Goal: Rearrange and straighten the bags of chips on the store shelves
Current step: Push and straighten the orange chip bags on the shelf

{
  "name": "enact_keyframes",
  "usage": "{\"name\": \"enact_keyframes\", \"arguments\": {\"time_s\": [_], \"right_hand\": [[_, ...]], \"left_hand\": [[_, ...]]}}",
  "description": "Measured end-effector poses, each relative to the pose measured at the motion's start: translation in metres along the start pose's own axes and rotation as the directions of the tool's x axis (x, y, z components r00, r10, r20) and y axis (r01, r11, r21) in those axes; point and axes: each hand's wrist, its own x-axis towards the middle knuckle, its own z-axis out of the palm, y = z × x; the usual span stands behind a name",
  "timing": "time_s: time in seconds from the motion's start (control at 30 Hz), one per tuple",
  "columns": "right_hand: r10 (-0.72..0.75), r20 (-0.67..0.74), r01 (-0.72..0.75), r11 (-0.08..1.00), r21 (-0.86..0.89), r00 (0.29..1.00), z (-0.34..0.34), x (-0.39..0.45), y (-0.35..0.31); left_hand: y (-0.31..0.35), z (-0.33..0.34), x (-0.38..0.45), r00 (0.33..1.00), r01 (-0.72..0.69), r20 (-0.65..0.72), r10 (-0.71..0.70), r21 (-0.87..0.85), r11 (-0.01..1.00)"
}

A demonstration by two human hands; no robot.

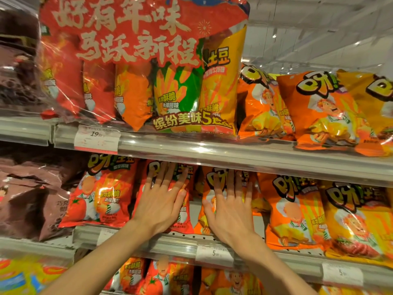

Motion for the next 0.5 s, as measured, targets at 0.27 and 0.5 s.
{"name": "enact_keyframes", "arguments": {"time_s": [0.27,0.5], "right_hand": [[0.072,-0.091,-0.039,0.946,0.323,0.993,-0.034,-0.008,0.038],[0.274,-0.208,-0.213,0.938,0.274,0.939,-0.079,-0.013,0.161]], "left_hand": [[0.04,-0.025,-0.002,0.985,0.019,-0.166,-0.057,-0.223,0.975],[0.167,-0.024,0.022,0.999,0.017,-0.021,-0.043,-0.682,0.731]]}}
